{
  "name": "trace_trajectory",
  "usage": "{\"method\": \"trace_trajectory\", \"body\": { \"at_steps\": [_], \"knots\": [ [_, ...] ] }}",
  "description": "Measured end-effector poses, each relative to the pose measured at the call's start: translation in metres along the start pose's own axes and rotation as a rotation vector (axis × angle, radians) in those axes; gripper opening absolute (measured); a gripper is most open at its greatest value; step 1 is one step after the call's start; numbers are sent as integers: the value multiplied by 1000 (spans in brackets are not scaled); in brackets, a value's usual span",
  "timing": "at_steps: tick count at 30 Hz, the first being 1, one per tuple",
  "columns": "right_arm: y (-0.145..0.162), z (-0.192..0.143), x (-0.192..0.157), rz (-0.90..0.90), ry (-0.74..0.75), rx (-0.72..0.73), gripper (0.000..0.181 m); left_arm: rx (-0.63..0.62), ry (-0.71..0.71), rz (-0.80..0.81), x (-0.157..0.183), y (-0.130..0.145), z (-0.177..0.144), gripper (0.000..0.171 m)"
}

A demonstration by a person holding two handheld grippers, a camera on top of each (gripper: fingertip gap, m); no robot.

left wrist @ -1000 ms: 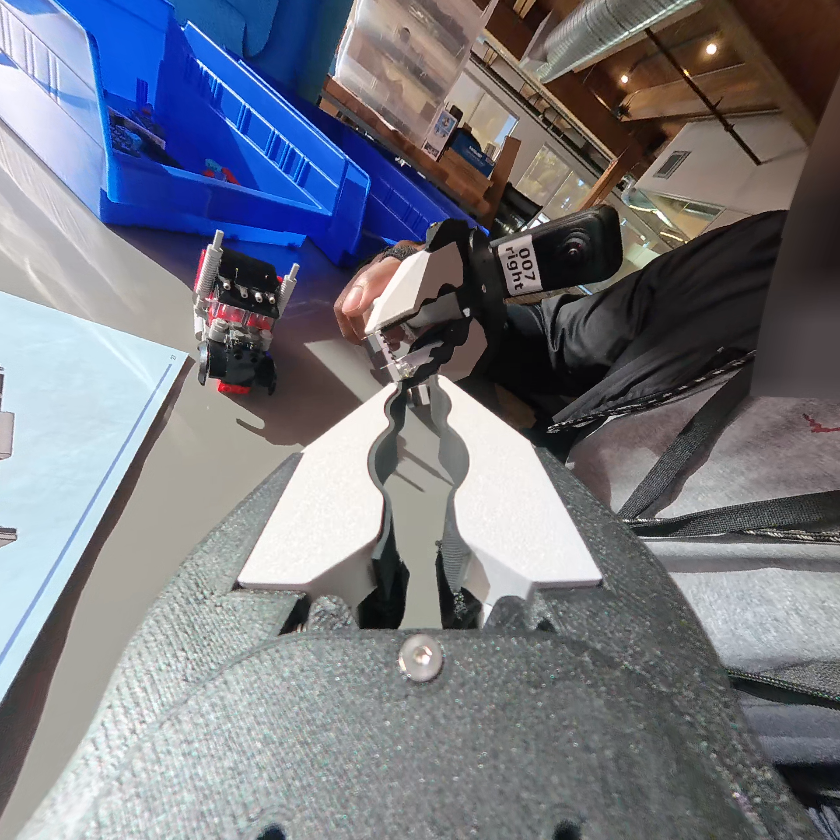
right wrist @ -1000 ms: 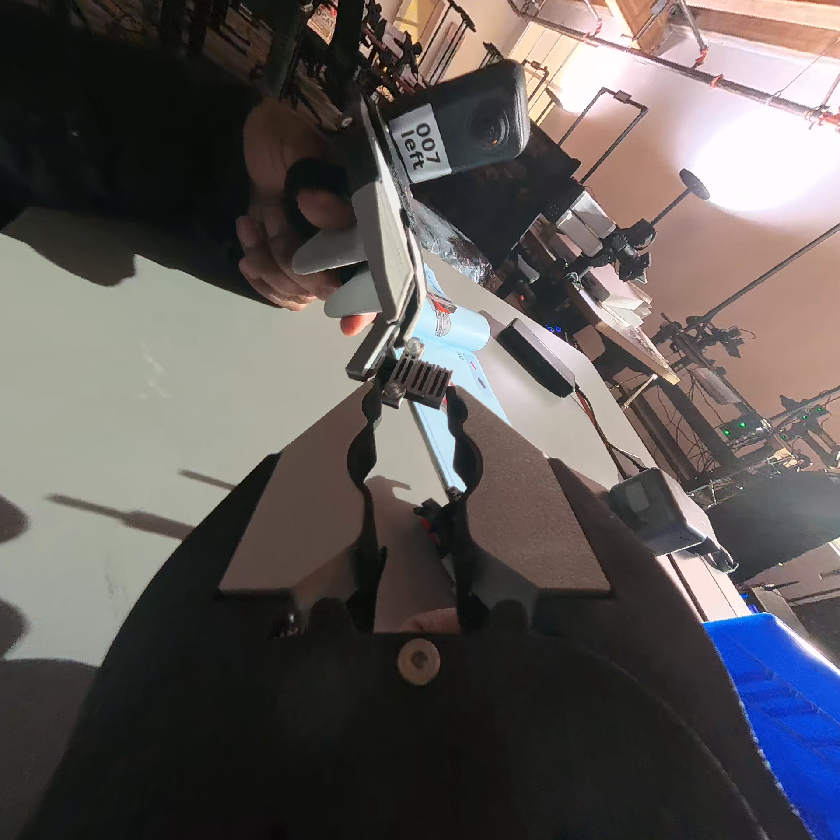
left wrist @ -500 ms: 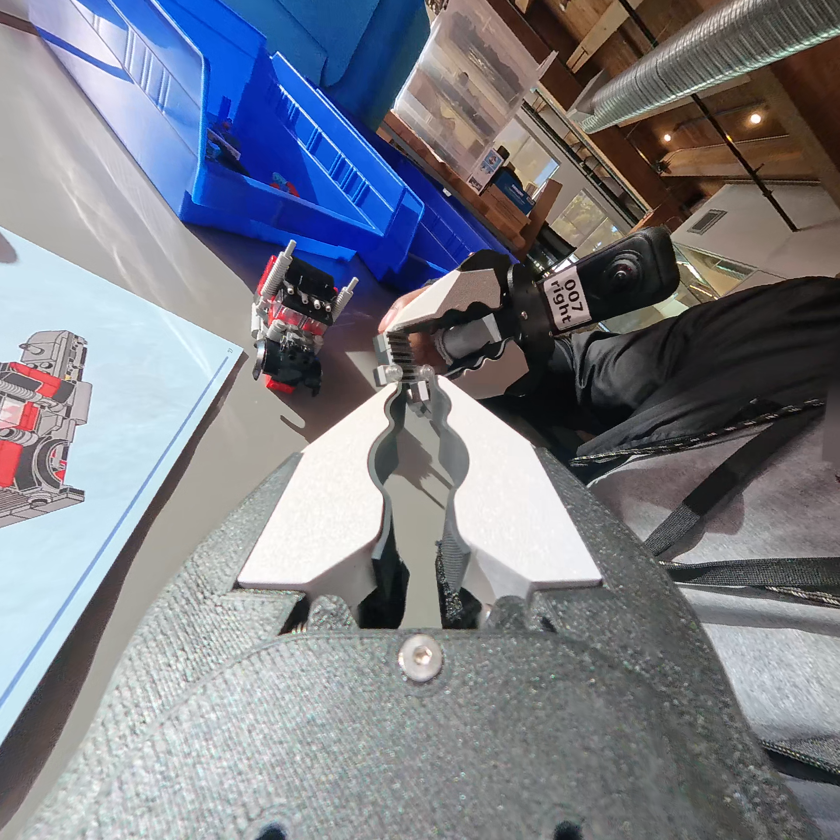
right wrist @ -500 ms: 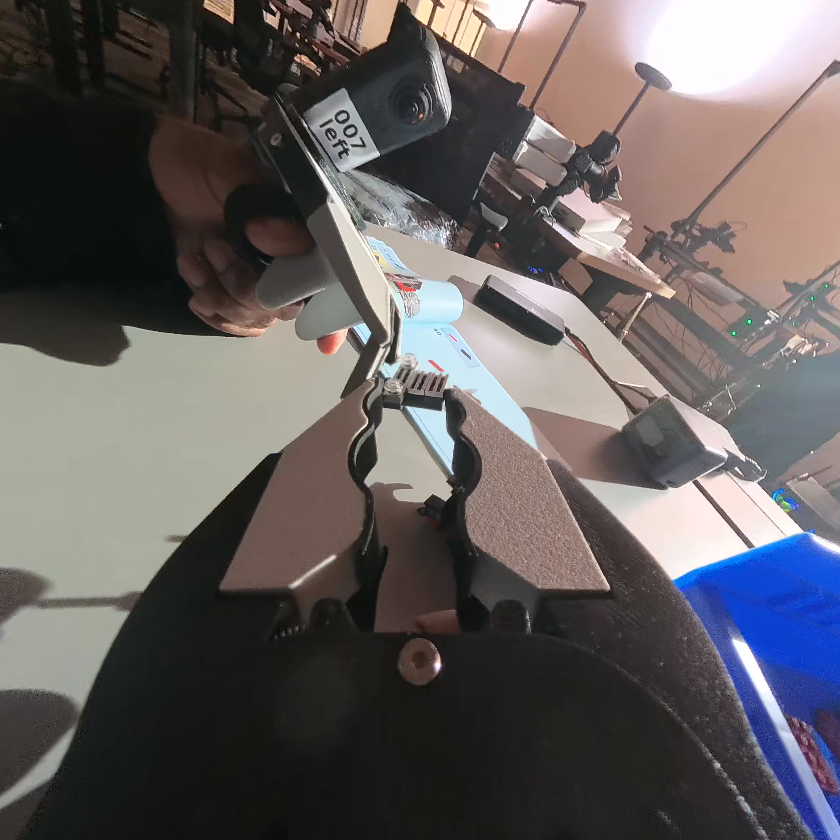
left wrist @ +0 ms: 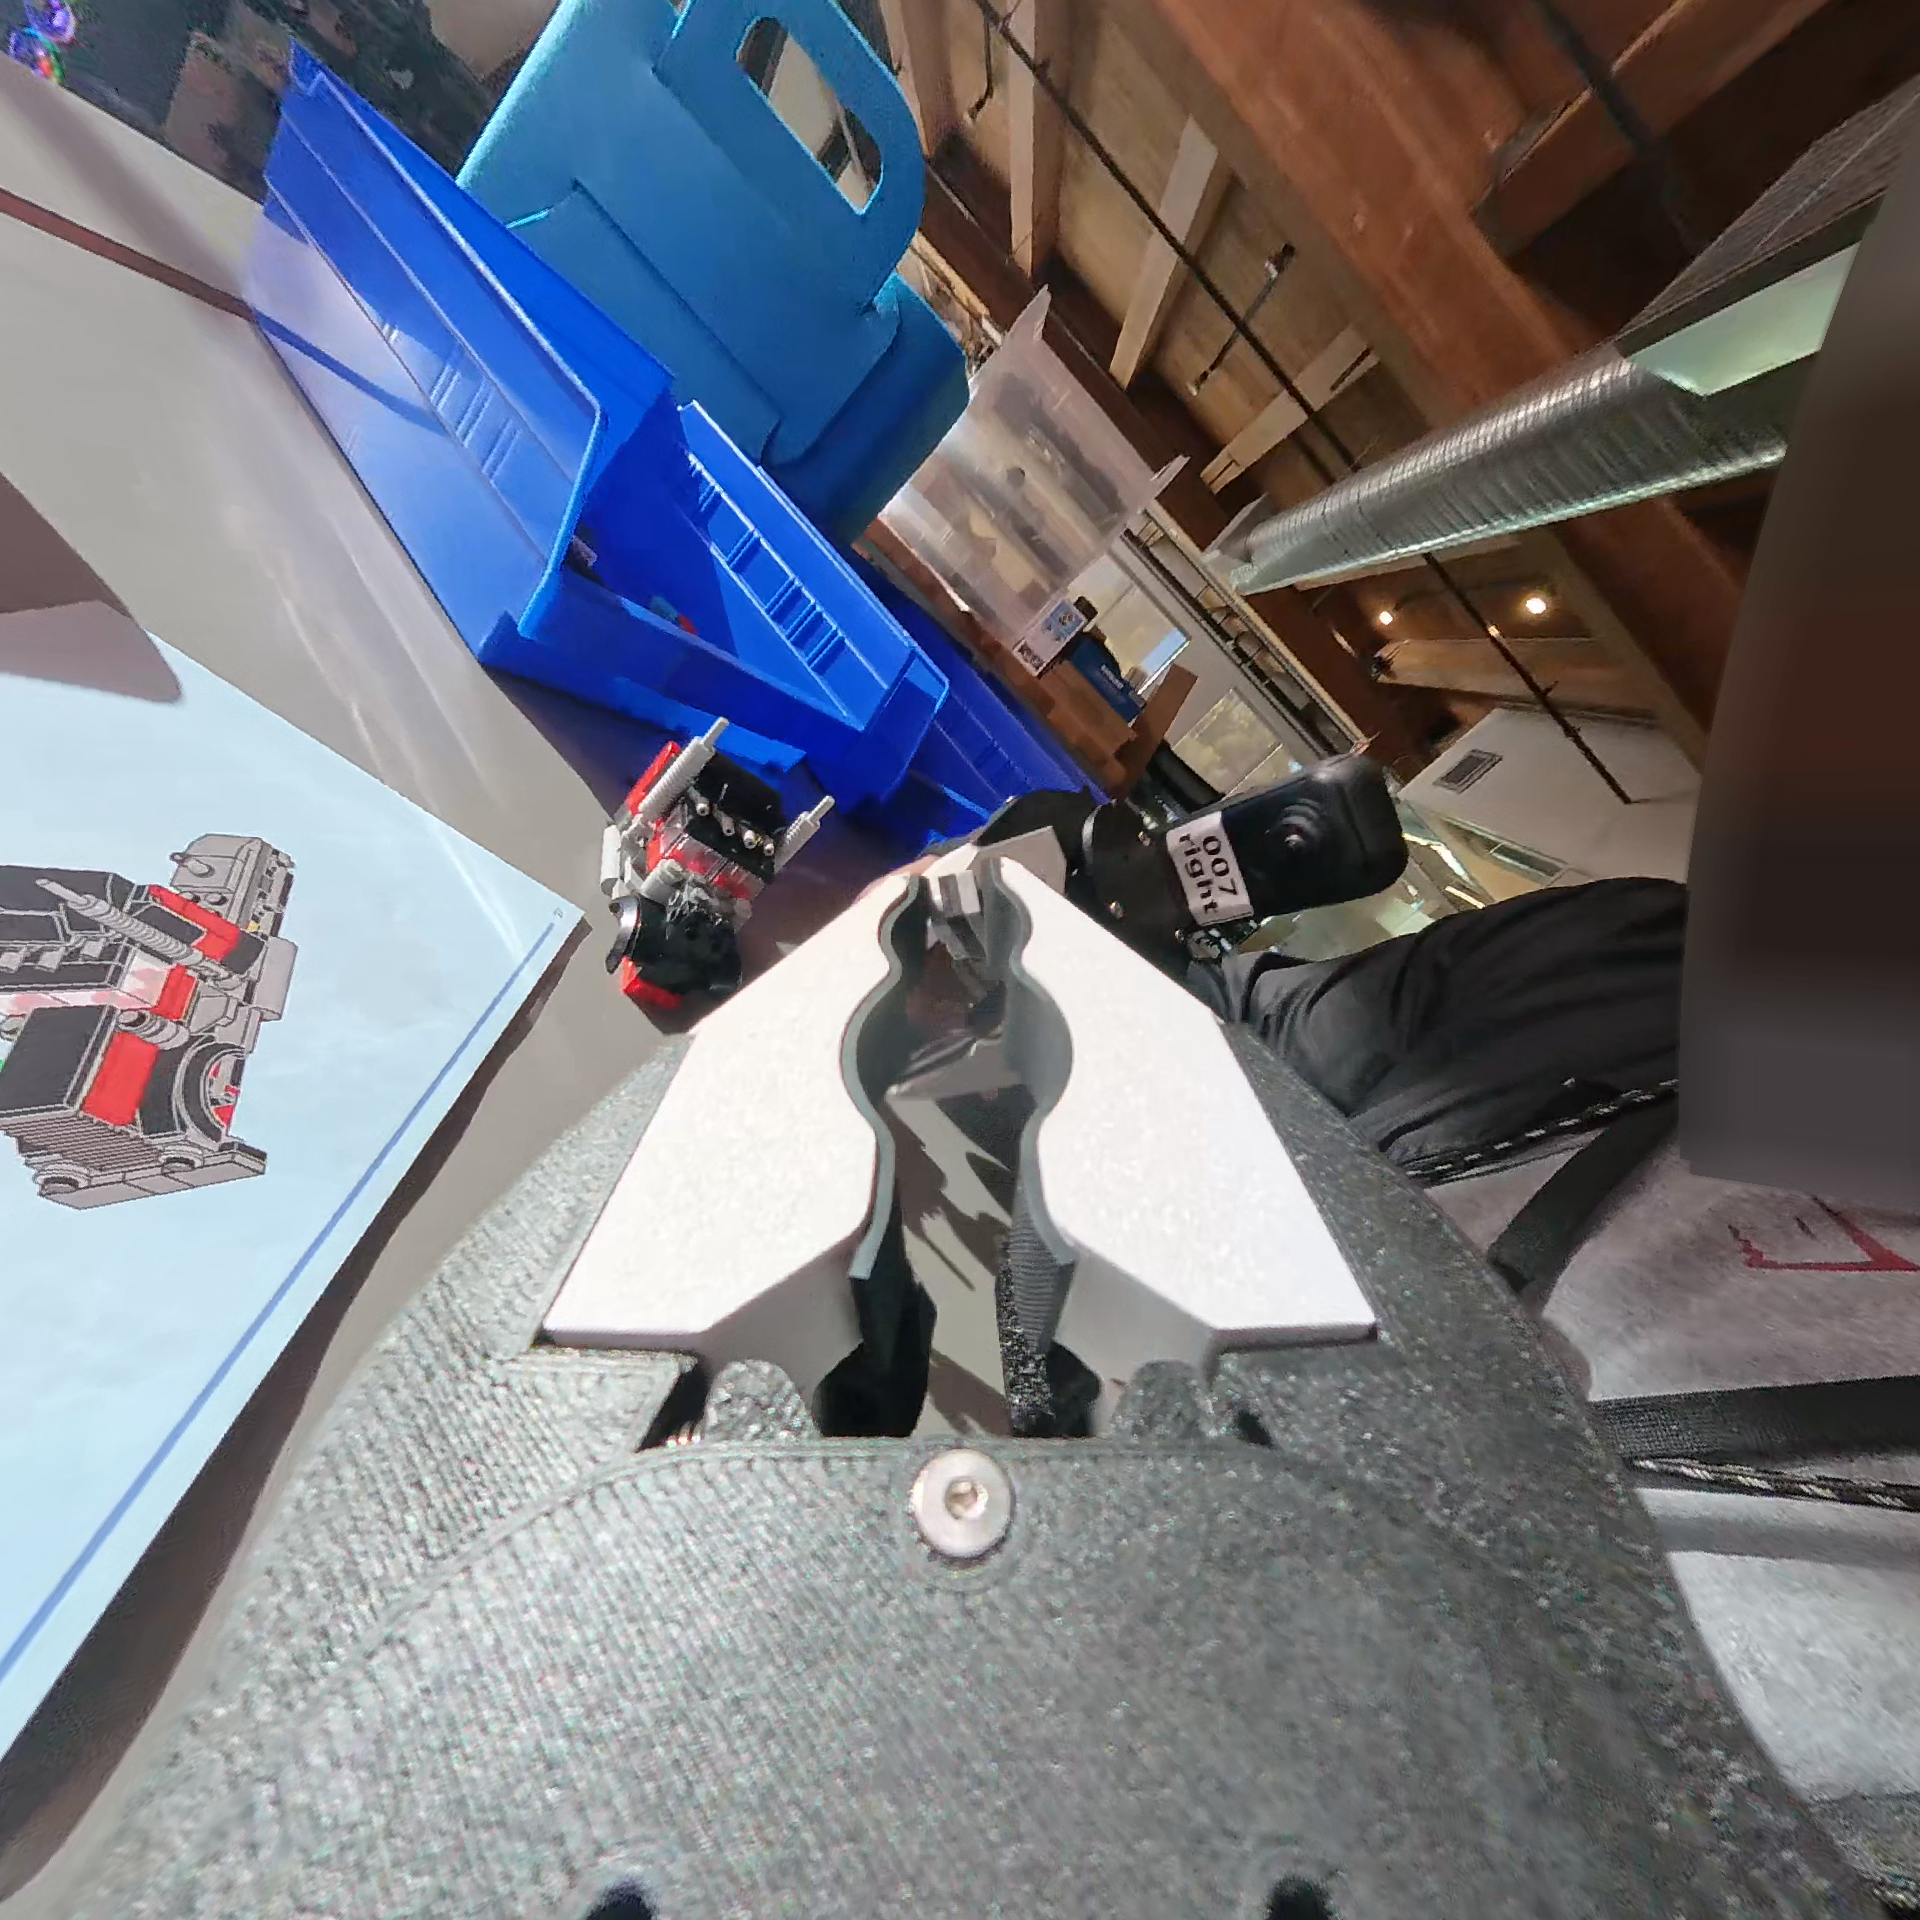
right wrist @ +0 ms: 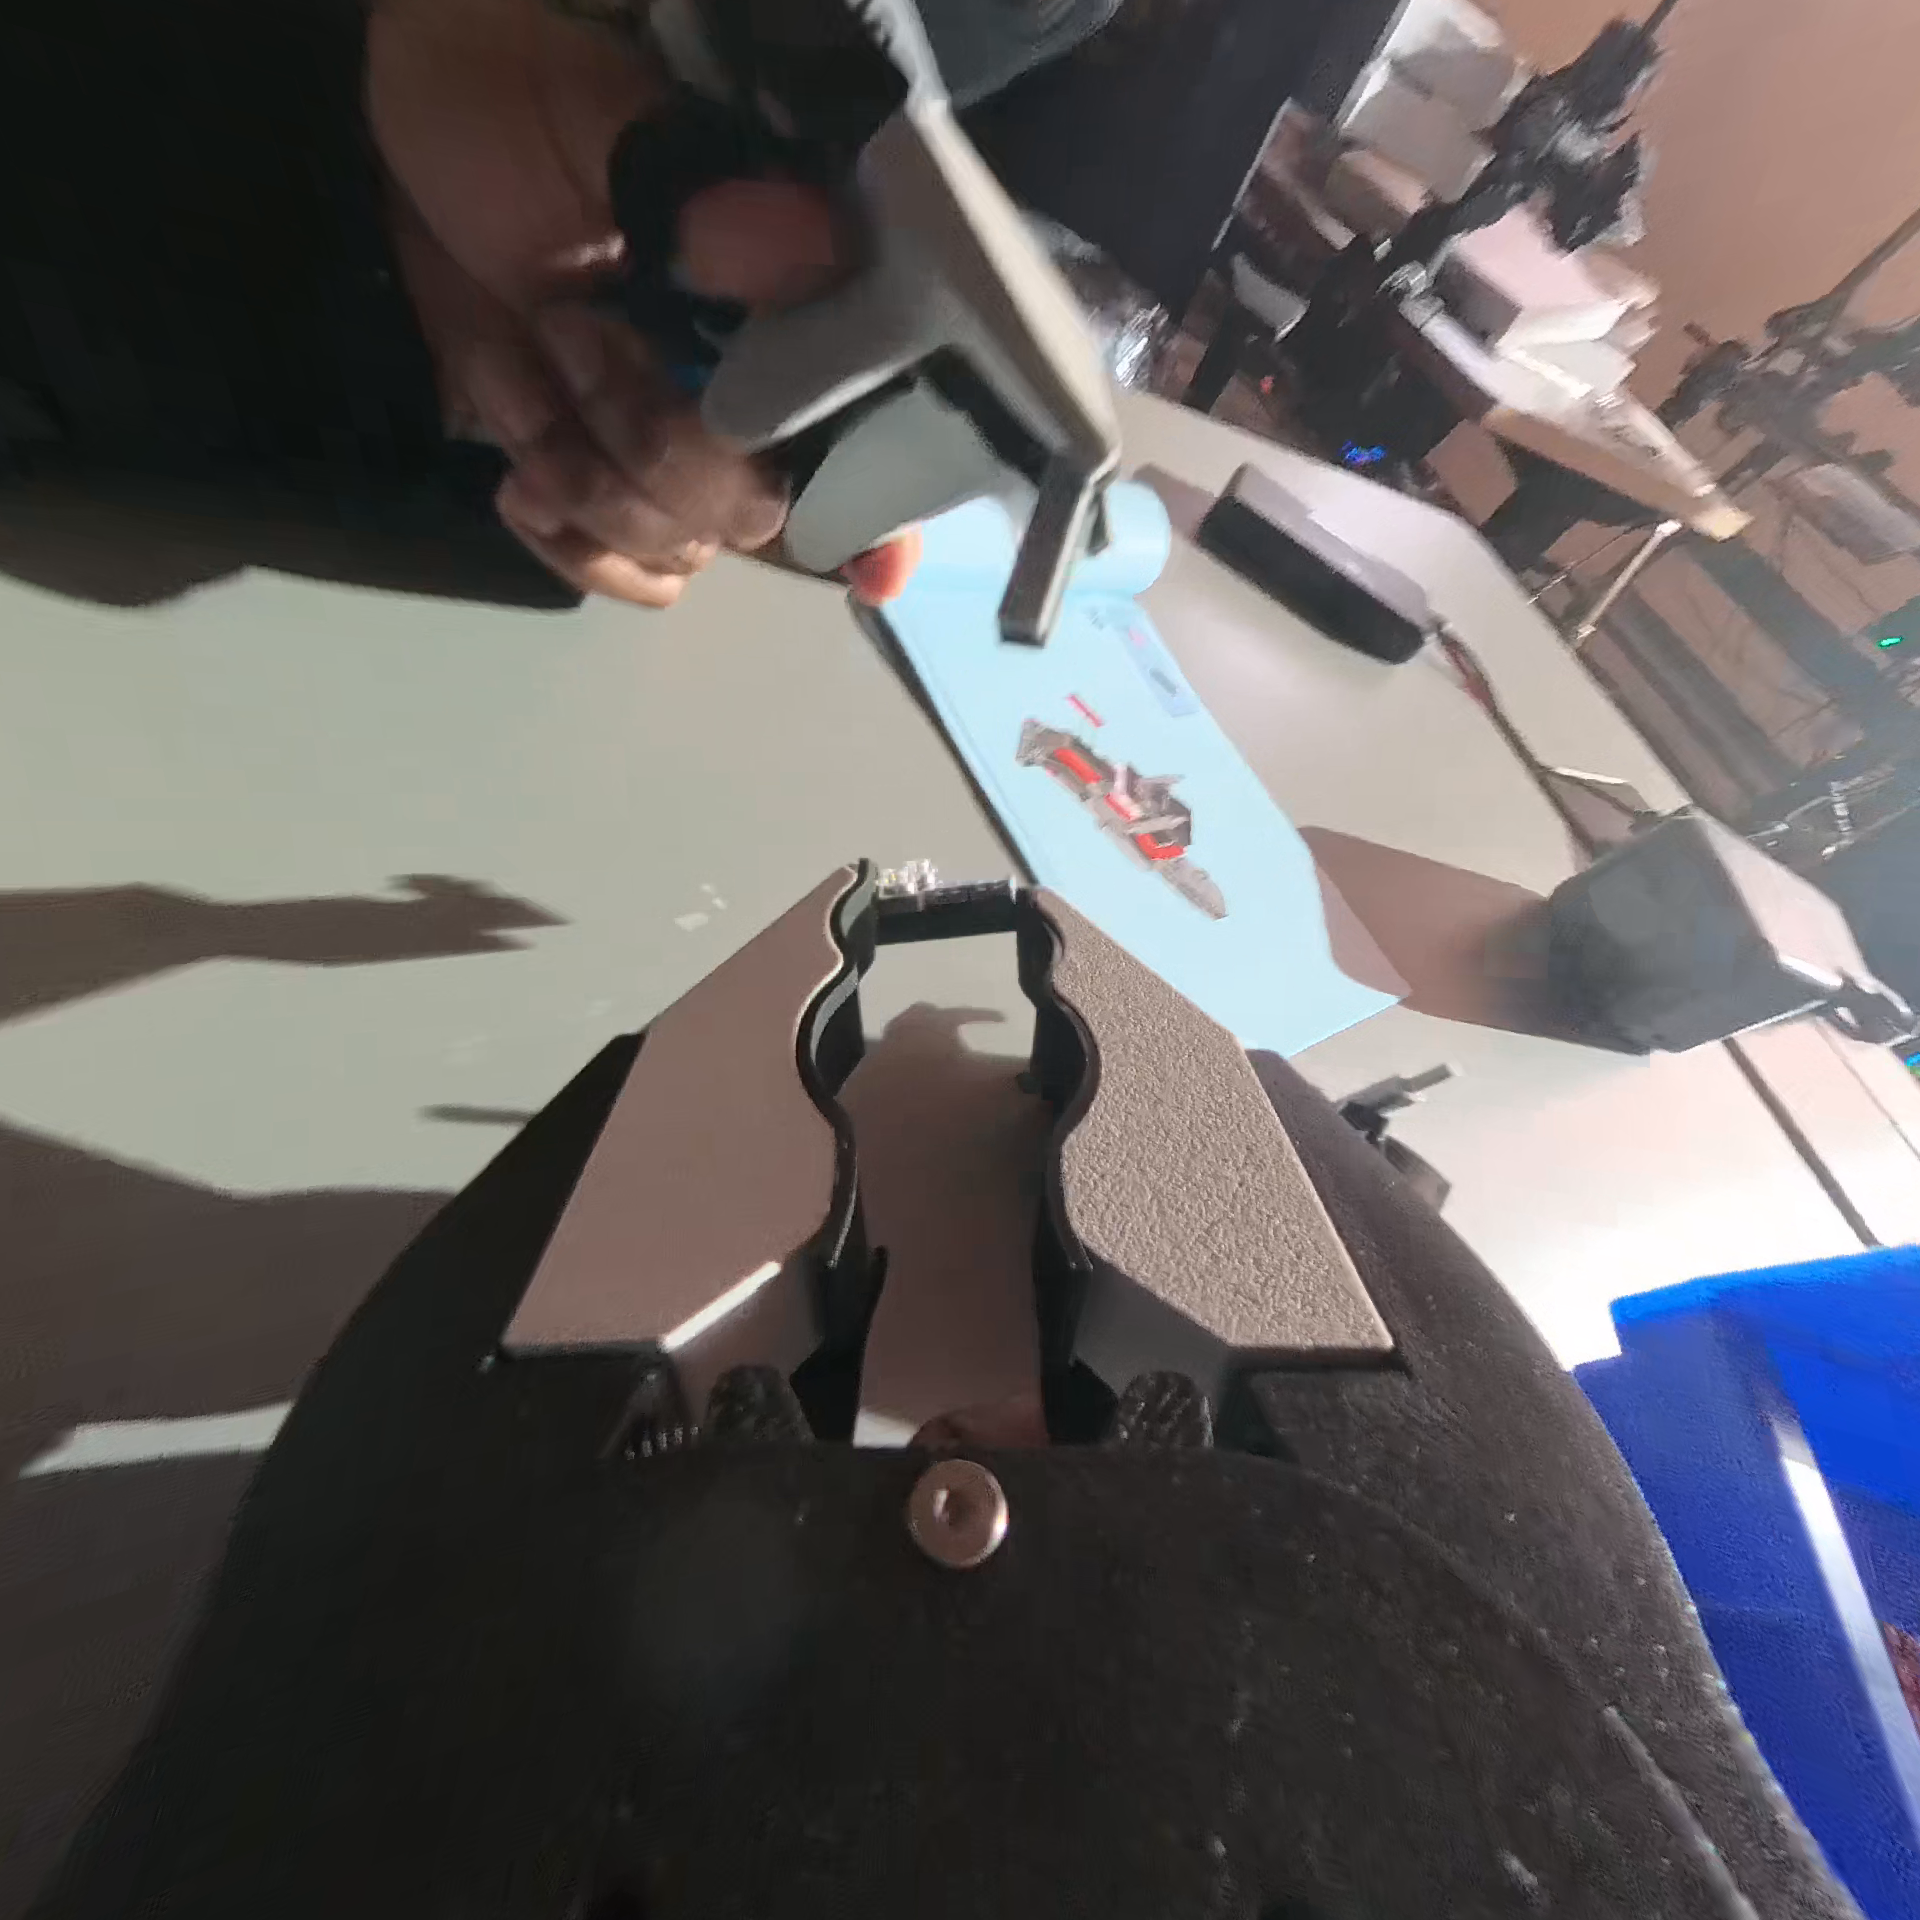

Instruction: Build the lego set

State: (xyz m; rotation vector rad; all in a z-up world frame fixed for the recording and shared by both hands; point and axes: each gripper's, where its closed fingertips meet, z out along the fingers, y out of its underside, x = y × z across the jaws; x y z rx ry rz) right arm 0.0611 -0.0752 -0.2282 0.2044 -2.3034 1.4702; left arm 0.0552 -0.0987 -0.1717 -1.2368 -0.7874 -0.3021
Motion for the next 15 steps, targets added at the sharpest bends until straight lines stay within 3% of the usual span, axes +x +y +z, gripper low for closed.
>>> {"method": "trace_trajectory", "body": {
  "at_steps": [7, 15],
  "knots": [
    [29, 4, -18, -133, -86, -186, 26, 26, 37, -18, 5, -3, -1, 10],
    [38, -1, -18, -89, -157, -215, 29, 25, 37, -25, 4, -3, -1, 10]
  ]
}}
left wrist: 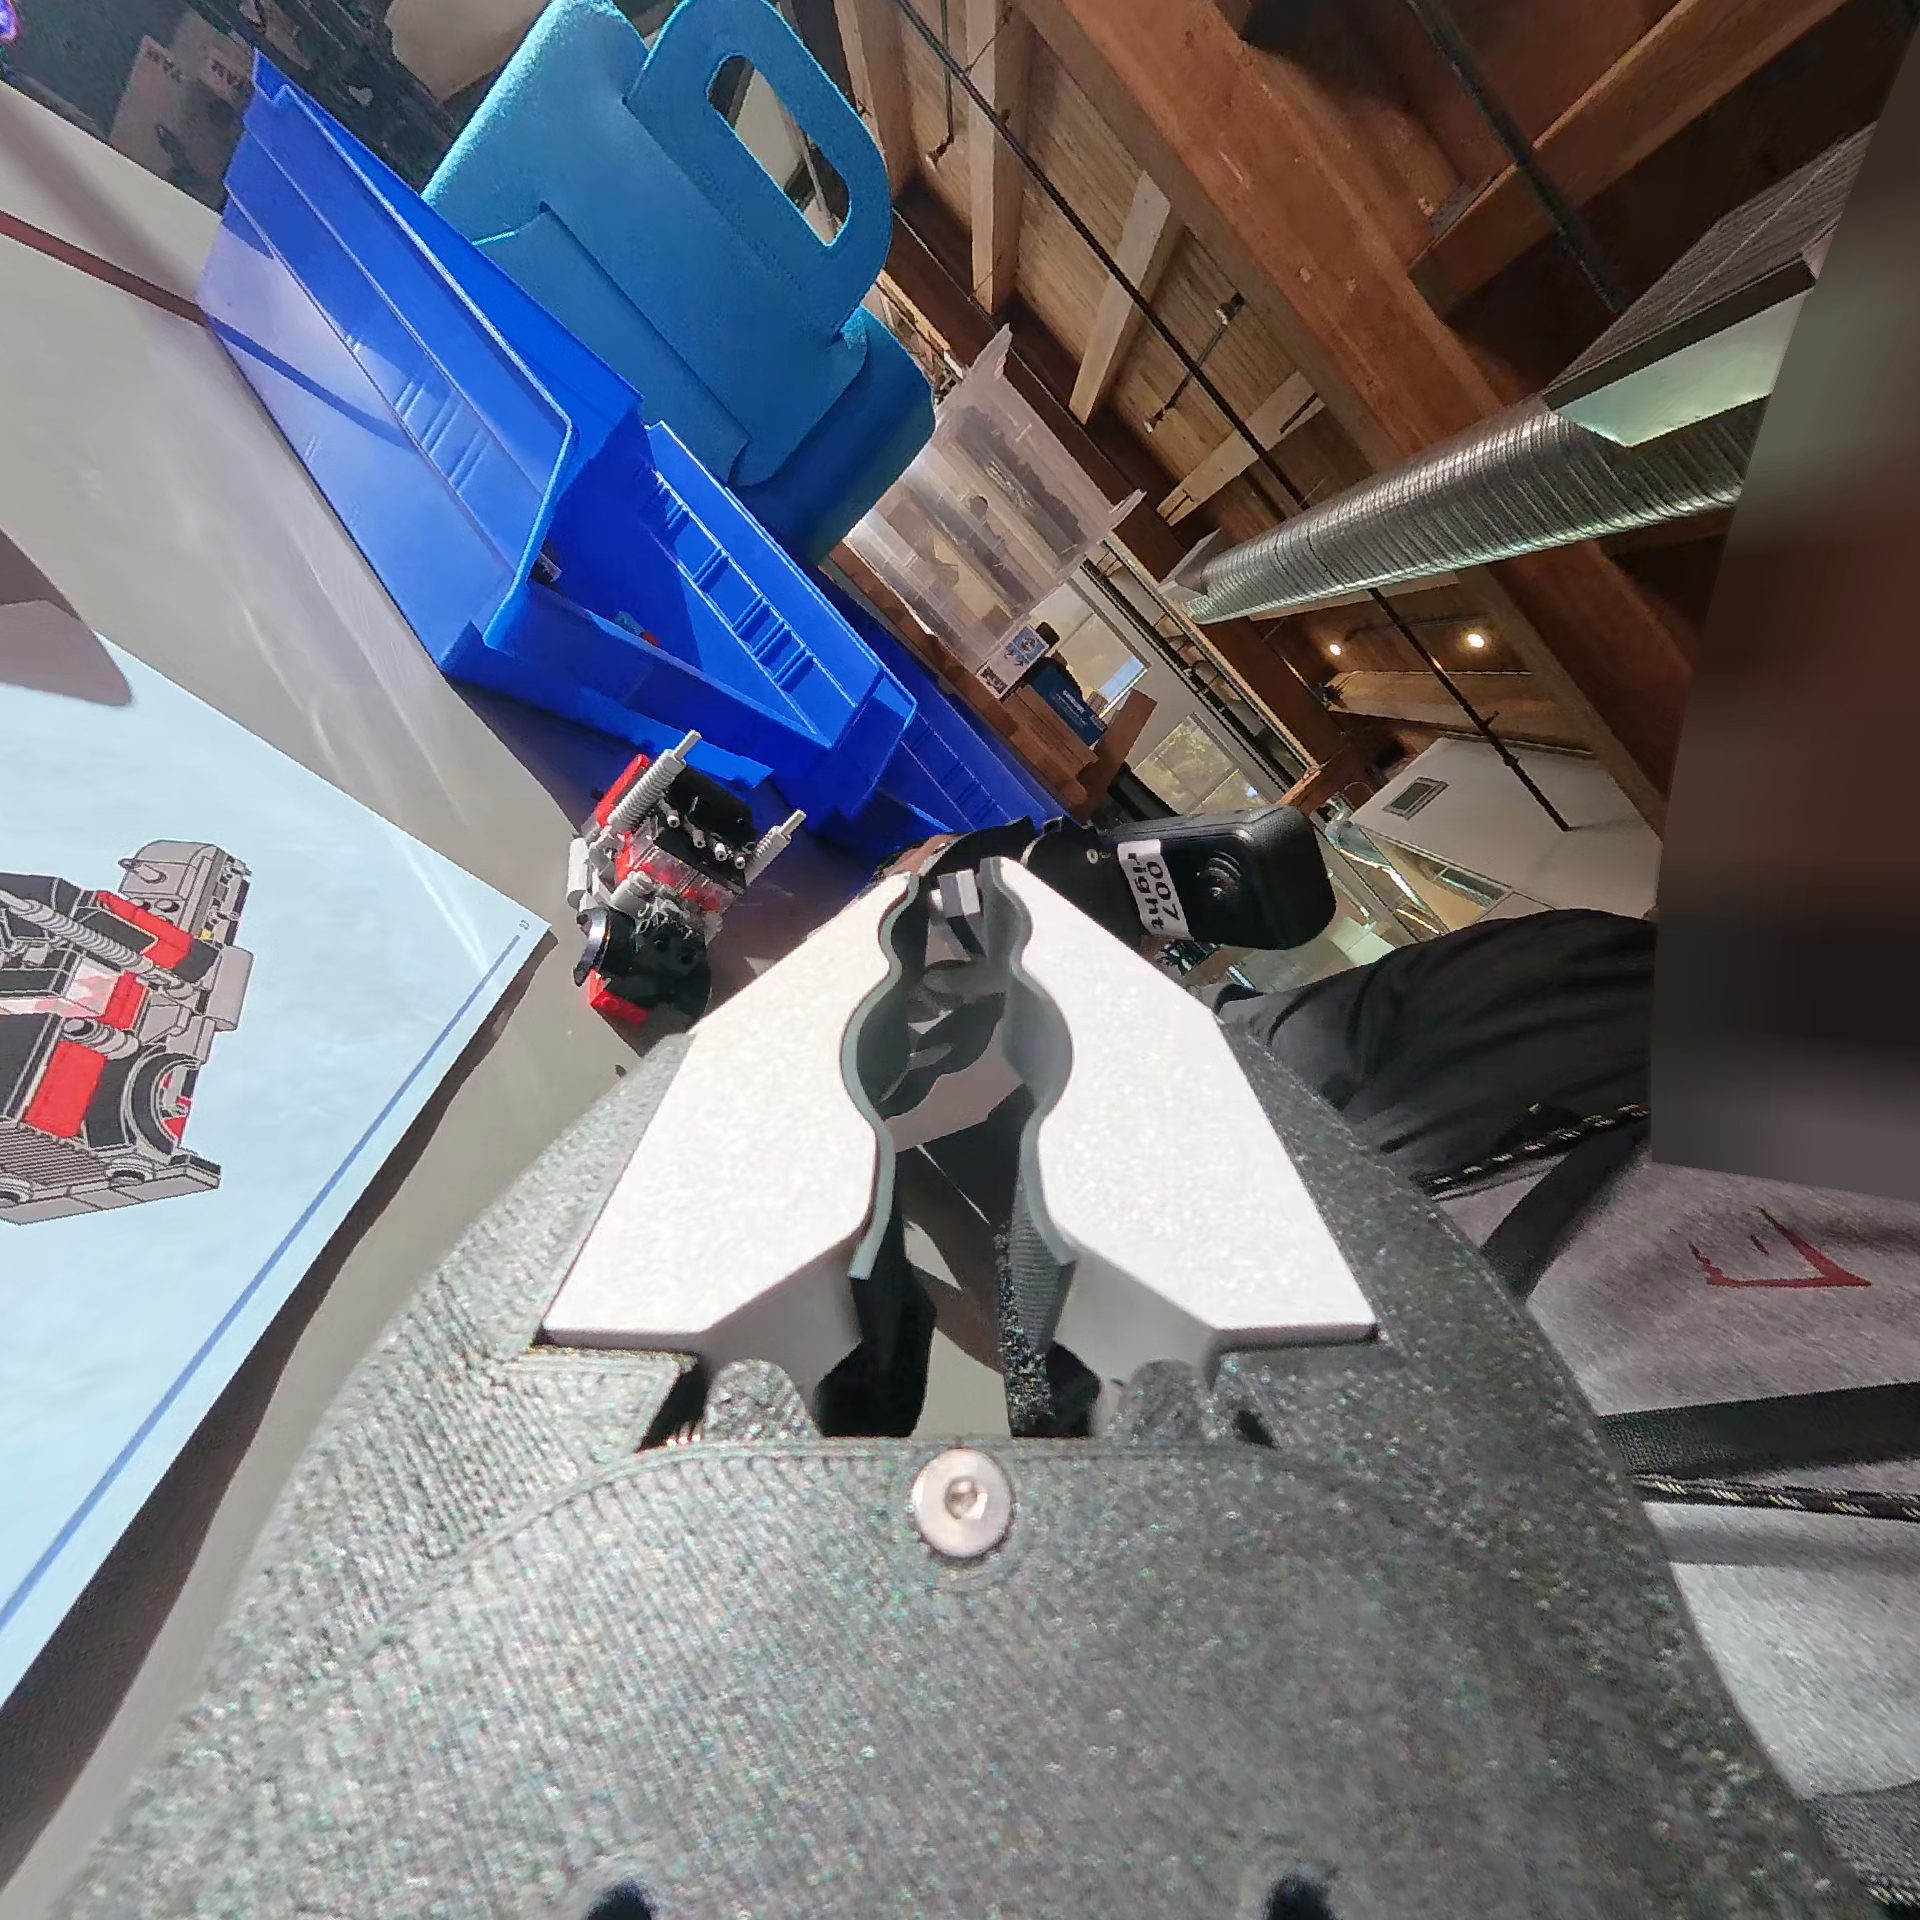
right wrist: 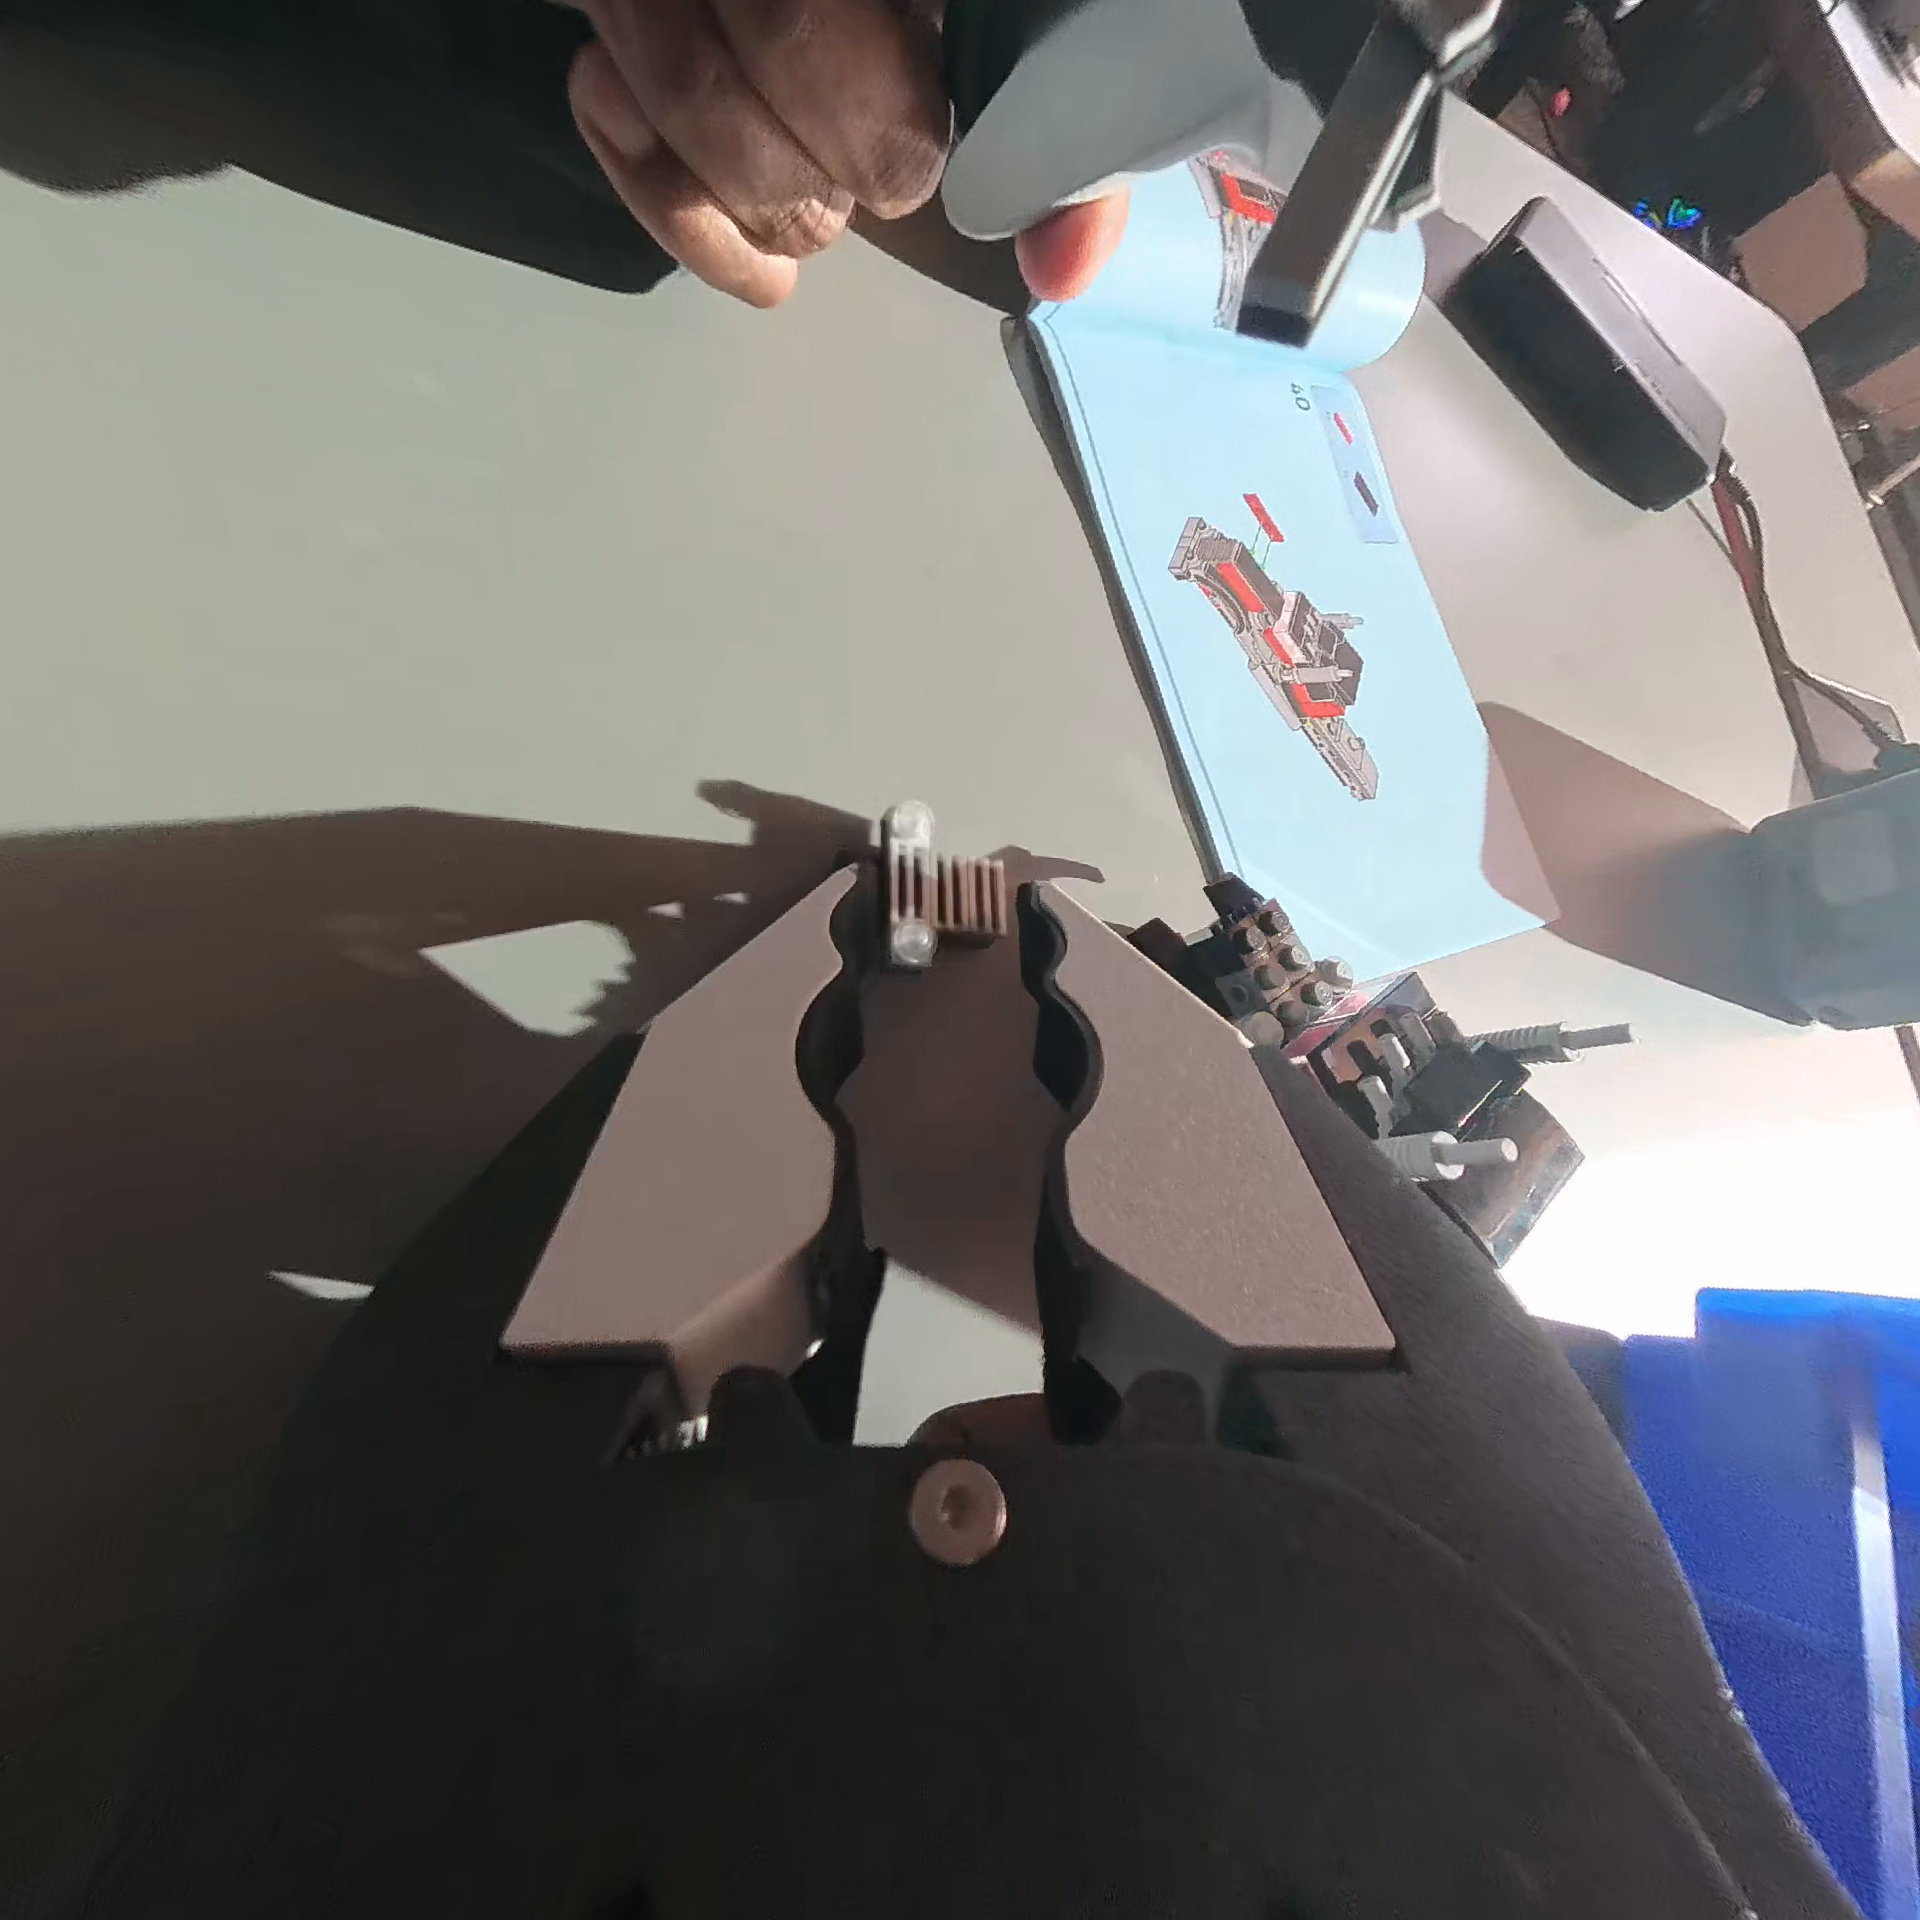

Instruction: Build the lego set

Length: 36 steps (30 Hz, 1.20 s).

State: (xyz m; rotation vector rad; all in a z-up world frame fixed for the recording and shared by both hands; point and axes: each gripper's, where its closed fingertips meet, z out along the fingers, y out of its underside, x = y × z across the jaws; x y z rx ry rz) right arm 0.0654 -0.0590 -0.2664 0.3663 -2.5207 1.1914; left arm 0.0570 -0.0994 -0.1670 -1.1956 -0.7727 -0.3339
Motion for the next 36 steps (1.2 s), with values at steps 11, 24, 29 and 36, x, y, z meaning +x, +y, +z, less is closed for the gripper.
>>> {"method": "trace_trajectory", "body": {
  "at_steps": [11, 24, 29, 36],
  "knots": [
    [-72, -34, 35, 39, 262, 433, 37, -46, -26, -20, -5, 9, 13, 10],
    [-68, -39, 26, 82, 168, 462, 9, -121, 11, 122, 11, 22, 24, 22],
    [-67, -38, 12, 232, -52, 485, 10, -211, 12, 350, 23, 38, 19, 31],
    [-67, -38, 1, 319, -199, 491, 10, -272, 1, 457, 23, 48, 16, 19]
  ]
}}
